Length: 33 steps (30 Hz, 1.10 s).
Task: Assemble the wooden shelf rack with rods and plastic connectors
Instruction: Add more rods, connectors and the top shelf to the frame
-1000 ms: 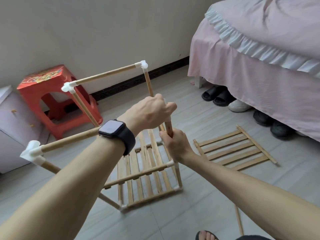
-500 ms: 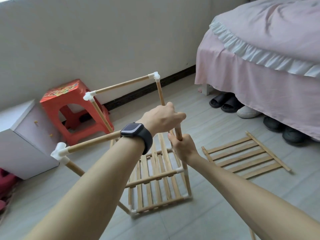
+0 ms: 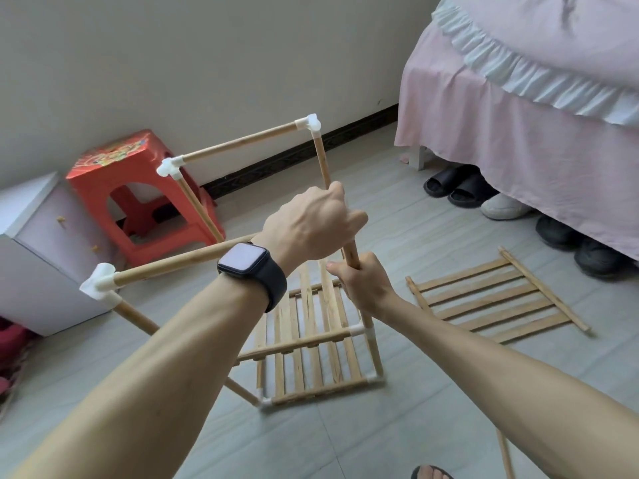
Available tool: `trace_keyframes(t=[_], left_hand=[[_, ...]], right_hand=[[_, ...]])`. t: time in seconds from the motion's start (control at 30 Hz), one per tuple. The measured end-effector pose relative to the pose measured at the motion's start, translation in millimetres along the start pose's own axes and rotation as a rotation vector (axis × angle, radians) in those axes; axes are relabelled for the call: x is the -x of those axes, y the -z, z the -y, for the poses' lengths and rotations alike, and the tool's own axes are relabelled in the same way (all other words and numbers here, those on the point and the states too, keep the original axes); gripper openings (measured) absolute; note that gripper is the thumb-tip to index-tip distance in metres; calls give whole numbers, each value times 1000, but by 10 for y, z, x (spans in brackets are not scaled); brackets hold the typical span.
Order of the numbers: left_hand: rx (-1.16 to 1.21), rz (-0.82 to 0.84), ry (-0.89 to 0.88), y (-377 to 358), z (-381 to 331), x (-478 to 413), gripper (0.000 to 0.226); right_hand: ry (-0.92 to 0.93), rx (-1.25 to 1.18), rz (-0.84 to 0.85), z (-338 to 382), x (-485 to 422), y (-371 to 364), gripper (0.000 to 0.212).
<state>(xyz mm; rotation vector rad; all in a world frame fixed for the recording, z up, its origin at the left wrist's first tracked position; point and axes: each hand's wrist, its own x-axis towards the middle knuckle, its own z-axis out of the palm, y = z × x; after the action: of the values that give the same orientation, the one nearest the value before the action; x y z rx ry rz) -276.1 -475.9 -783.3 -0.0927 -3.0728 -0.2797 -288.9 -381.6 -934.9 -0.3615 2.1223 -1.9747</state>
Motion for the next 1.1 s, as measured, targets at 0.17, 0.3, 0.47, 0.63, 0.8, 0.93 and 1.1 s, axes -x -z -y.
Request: trace_keyframes(t=[0.17, 0.3, 0.47, 0.63, 0.8, 0.93, 1.1], left_hand=[[-39, -74, -2, -44, -3, -9, 23], [-160, -290, -26, -155, -15, 51, 27], [-252, -434, -92, -210, 37, 164, 23], [-279, -628, -173, -301, -79, 284, 29], [-331, -706, -303, -783, -53, 607, 65], [-316, -526, -507, -1387, -84, 908, 88], [-528, 9, -442, -1964, -349, 919, 60]], right_hand=[[-22, -13, -21, 14, 16, 8, 46], [-33, -7, -22, 31, 74, 22, 51], [-39, 60, -21, 58, 157, 11, 55], [-43, 239, 26, 138, 222, 134, 46], [-45, 508, 27, -293, 503, 435, 32], [-323, 523, -78, -1156, 887, 907, 35], [-679, 704, -42, -2097, 1163, 1380, 47]])
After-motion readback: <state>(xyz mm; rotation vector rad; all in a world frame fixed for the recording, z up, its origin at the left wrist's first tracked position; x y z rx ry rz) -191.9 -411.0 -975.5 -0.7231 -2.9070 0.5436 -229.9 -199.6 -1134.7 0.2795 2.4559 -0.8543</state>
